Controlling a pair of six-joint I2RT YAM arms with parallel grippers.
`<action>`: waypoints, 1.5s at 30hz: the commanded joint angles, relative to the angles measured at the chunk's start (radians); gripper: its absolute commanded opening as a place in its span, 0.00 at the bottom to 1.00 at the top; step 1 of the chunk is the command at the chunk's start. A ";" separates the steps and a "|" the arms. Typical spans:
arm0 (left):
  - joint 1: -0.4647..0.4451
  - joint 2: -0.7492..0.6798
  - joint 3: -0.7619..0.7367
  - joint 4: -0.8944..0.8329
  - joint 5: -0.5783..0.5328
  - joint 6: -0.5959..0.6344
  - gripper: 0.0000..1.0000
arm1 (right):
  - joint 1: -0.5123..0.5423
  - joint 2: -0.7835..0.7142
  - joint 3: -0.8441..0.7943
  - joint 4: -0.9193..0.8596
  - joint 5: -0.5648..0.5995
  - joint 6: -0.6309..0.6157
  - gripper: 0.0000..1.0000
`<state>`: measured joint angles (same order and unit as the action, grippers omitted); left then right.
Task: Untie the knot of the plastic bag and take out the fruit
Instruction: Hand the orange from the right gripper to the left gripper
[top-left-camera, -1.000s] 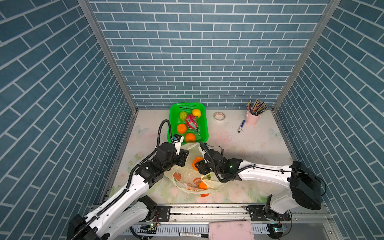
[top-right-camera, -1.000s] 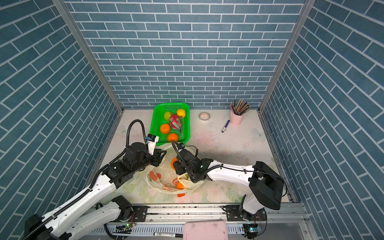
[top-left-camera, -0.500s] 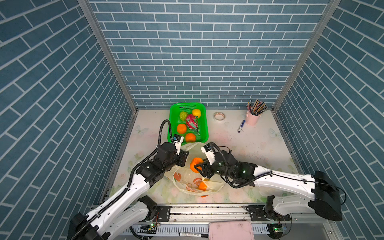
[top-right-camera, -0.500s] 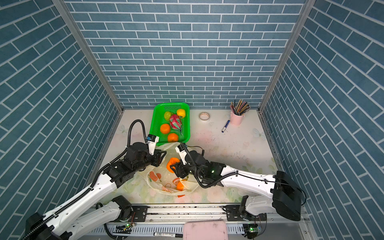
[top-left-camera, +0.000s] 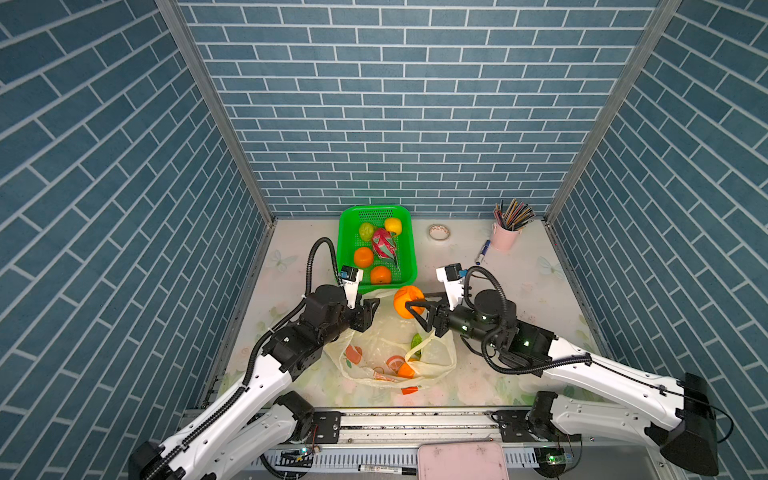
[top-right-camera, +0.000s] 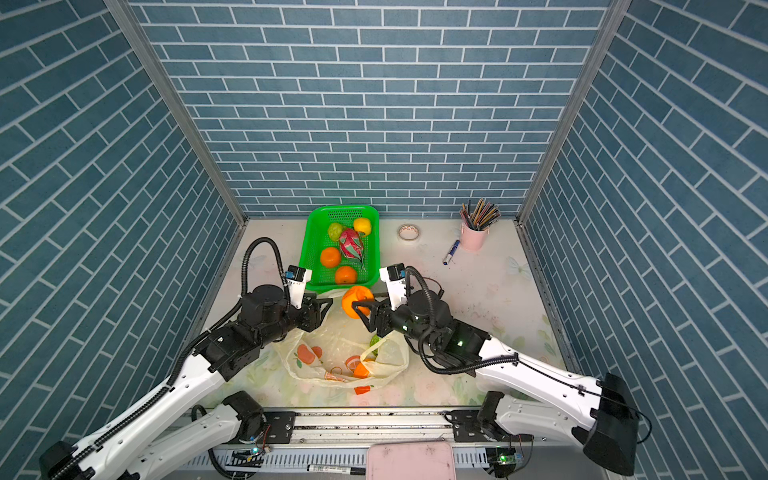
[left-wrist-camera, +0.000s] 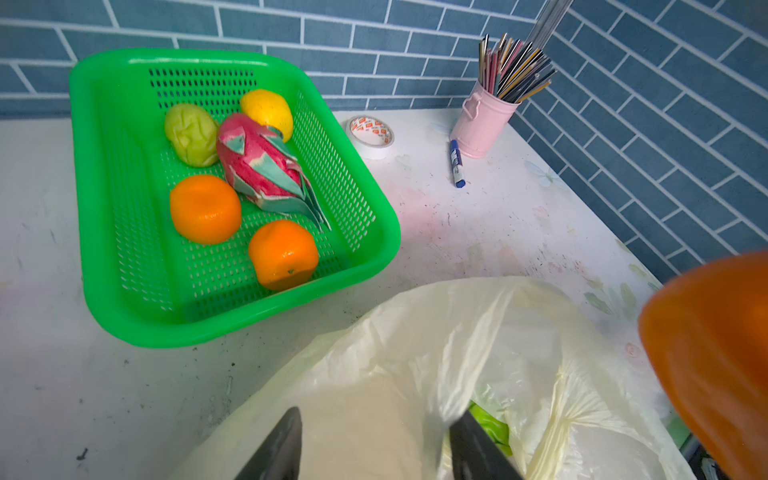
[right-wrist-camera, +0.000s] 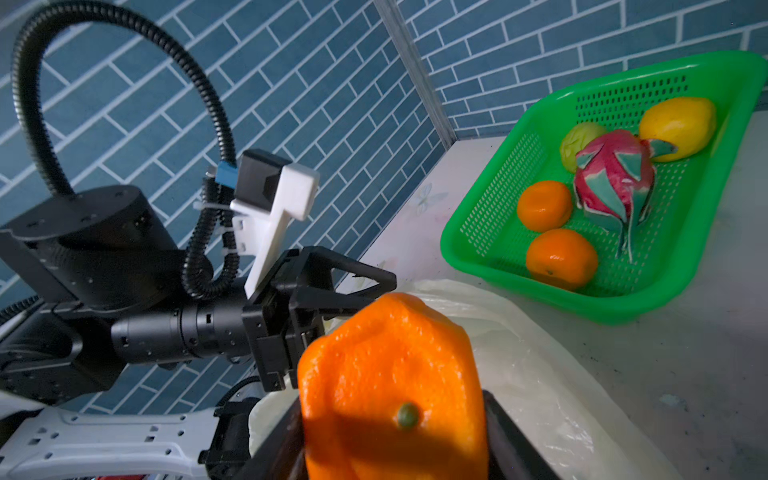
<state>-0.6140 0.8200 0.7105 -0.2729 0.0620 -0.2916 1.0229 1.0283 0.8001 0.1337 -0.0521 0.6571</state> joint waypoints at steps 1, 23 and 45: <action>-0.003 -0.024 0.043 0.053 0.012 0.095 0.63 | -0.066 -0.027 0.050 -0.055 -0.066 0.082 0.57; -0.224 0.032 0.140 0.346 0.157 0.801 0.88 | -0.146 0.031 0.224 -0.215 -0.233 0.191 0.54; -0.314 0.230 0.230 0.327 -0.008 0.900 0.59 | -0.146 0.035 0.219 -0.210 -0.244 0.204 0.54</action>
<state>-0.9234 1.0462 0.9077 0.0418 0.0719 0.5900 0.8772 1.0584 0.9939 -0.0818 -0.2852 0.8375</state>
